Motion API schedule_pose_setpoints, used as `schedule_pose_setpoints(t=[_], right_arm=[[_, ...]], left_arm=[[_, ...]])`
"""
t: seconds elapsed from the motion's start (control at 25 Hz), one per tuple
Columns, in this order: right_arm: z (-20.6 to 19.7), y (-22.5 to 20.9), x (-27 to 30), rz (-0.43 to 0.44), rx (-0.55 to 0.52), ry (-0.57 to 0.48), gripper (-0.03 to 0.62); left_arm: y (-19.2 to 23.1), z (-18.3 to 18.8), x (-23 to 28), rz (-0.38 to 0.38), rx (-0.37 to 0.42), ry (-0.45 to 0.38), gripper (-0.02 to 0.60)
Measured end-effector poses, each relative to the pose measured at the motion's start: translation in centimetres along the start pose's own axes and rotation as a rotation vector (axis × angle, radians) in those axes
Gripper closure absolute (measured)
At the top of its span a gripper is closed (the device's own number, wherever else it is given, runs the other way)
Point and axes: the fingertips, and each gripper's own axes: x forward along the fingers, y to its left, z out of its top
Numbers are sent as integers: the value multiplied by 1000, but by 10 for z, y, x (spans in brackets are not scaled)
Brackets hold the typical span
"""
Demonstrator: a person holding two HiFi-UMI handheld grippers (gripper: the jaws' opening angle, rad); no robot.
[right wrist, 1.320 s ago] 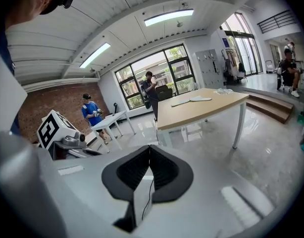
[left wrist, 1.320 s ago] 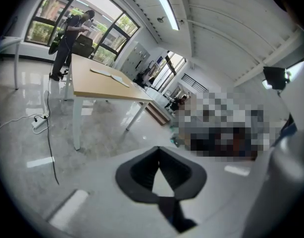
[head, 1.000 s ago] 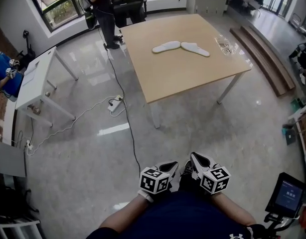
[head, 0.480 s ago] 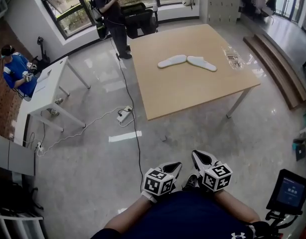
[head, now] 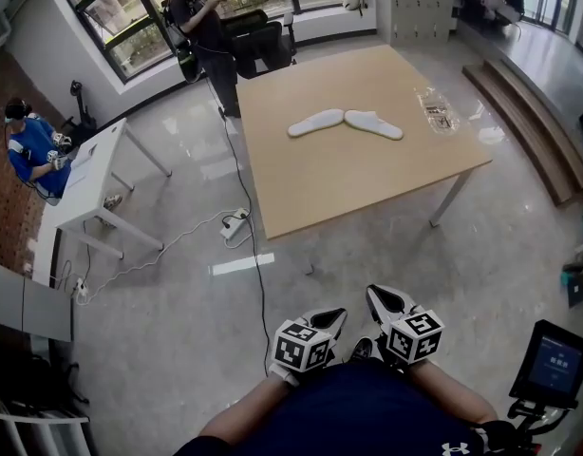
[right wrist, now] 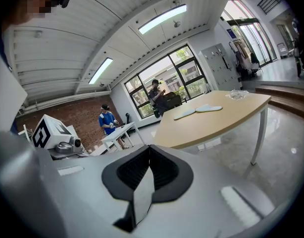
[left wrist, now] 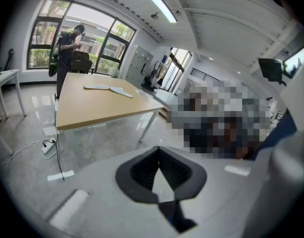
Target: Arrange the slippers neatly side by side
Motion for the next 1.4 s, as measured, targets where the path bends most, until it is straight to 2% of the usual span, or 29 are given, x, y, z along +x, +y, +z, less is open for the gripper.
schedule_pose_setpoints(t=[0.16, 0.36, 0.56, 0.8, 0.96, 1.4], right_arm=[[7, -16, -7, -9, 9, -13, 583], [12, -32, 1, -12, 7, -37, 583], [16, -44, -14, -61, 49, -62, 583], [19, -63, -9, -138, 69, -75, 583], [30, -73, 11, -176, 68, -75, 583], [58, -66, 107, -169, 49, -25, 583]], left_arm=[[-9, 7, 14, -4, 17, 12, 578], [2, 18, 30, 11, 41, 25, 578], [-21, 19, 41, -51, 108, 86, 578], [-10, 28, 58, -111, 111, 100, 578], [11, 47, 65, -135, 103, 90, 578], [93, 97, 63, -152, 57, 81, 578]])
